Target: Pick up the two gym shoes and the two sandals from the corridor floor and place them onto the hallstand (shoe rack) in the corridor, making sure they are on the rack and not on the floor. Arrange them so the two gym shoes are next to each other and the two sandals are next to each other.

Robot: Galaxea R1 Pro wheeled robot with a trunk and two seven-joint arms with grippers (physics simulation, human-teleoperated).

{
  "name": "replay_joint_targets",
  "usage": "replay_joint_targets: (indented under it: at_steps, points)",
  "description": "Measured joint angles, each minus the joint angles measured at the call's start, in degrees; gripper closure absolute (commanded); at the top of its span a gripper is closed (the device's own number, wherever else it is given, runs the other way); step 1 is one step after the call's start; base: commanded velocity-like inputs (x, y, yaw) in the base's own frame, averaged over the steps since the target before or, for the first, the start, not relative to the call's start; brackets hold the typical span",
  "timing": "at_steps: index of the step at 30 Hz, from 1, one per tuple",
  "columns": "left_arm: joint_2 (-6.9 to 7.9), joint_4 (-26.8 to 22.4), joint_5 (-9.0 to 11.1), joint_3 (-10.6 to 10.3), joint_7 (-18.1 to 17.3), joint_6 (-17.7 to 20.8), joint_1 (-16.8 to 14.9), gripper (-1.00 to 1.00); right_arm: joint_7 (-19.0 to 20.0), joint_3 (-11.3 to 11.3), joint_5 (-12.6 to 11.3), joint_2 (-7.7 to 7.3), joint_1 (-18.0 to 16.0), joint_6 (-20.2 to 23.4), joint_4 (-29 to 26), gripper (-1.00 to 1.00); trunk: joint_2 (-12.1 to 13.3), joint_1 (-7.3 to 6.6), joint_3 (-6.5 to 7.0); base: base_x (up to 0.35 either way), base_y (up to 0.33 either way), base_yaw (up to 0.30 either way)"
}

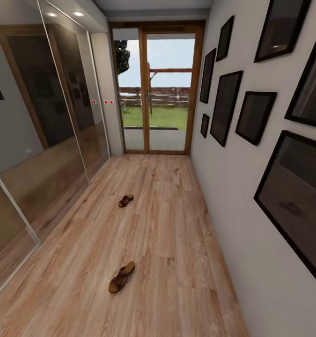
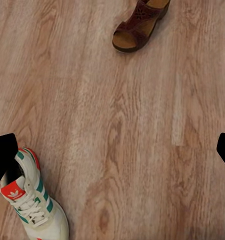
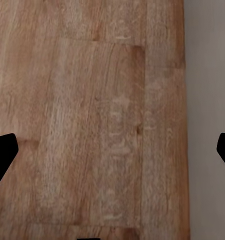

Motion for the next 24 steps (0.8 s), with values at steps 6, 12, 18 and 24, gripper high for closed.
replay_joint_targets:
  at_steps: [6, 12, 18, 24]
  points:
    - [-0.05, 0.01, 0.00, -0.01, -0.03, 0.00, -0.02, -1.00, -0.05, 0.00, -0.05, 0.00, 0.00, 0.06, -0.12, -1.00, 0.00, -0.02, 0.00, 0.299, 0.000, -0.129]
    - [-0.05, 0.02, 0.00, -0.01, -0.04, 0.00, -0.07, -1.00, -0.05, -0.01, -0.10, -0.01, 0.00, 0.08, -0.14, -1.00, 0.00, -0.02, 0.00, 0.327, 0.000, -0.249]
    - [-0.04, 0.02, 0.00, -0.01, -0.04, 0.00, -0.06, -1.00, -0.10, -0.01, -0.11, -0.01, -0.02, 0.09, -0.14, -1.00, 0.00, -0.02, 0.00, 0.334, 0.000, -0.242]
    - [-0.06, 0.00, 0.00, 0.00, -0.01, 0.00, -0.05, -1.00, -0.12, -0.01, -0.10, 0.06, -0.03, 0.09, -0.08, -1.00, 0.00, -0.02, 0.00, 0.311, 0.000, -0.037]
